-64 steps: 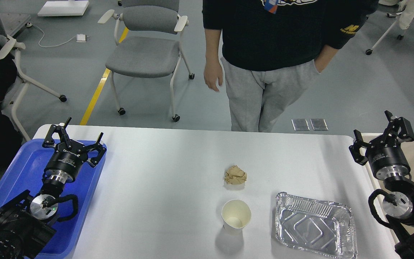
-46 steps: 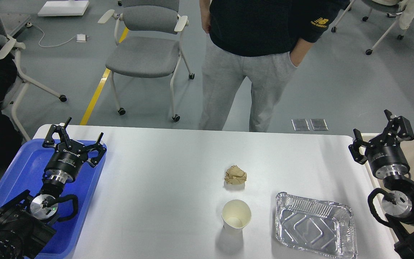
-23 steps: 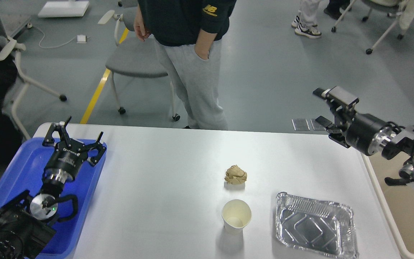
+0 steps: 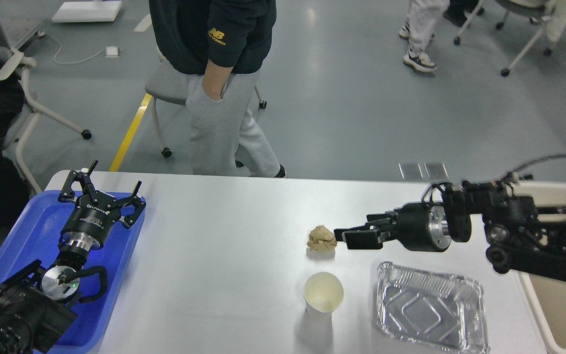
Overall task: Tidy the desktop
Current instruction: 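Reach the right gripper forward and down toward the white paper cup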
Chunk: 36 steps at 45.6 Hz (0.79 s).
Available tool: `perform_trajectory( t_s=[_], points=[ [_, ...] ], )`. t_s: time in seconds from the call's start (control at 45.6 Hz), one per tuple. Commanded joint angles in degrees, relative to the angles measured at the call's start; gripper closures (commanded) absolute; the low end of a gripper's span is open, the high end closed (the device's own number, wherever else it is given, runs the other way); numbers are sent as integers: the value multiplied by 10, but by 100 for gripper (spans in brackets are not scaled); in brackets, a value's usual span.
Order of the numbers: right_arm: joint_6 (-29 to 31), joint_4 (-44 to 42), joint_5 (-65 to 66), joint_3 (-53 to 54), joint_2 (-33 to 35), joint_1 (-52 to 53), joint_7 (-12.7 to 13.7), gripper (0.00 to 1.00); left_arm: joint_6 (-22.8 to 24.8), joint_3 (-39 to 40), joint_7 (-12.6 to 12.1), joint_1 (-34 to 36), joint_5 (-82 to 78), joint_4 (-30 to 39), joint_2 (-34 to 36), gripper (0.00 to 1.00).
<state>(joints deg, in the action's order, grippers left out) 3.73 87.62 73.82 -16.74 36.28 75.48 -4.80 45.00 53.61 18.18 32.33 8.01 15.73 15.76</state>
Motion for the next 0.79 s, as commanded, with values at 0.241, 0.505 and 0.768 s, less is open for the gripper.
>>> perform_trajectory(
  t_s=[0.241, 0.505, 0.768],
  points=[
    [-8, -126, 84, -150, -177, 13, -10, 0, 0, 0, -1, 0, -1, 0, 0, 0],
    [-21, -177, 94, -148, -226, -35, -15, 0, 0, 0, -1, 0, -1, 0, 0, 0],
    [-23, -198, 100, -168, -237, -24, -39, 100, 0, 0, -1, 0, 0, 0, 0, 0]
  ],
)
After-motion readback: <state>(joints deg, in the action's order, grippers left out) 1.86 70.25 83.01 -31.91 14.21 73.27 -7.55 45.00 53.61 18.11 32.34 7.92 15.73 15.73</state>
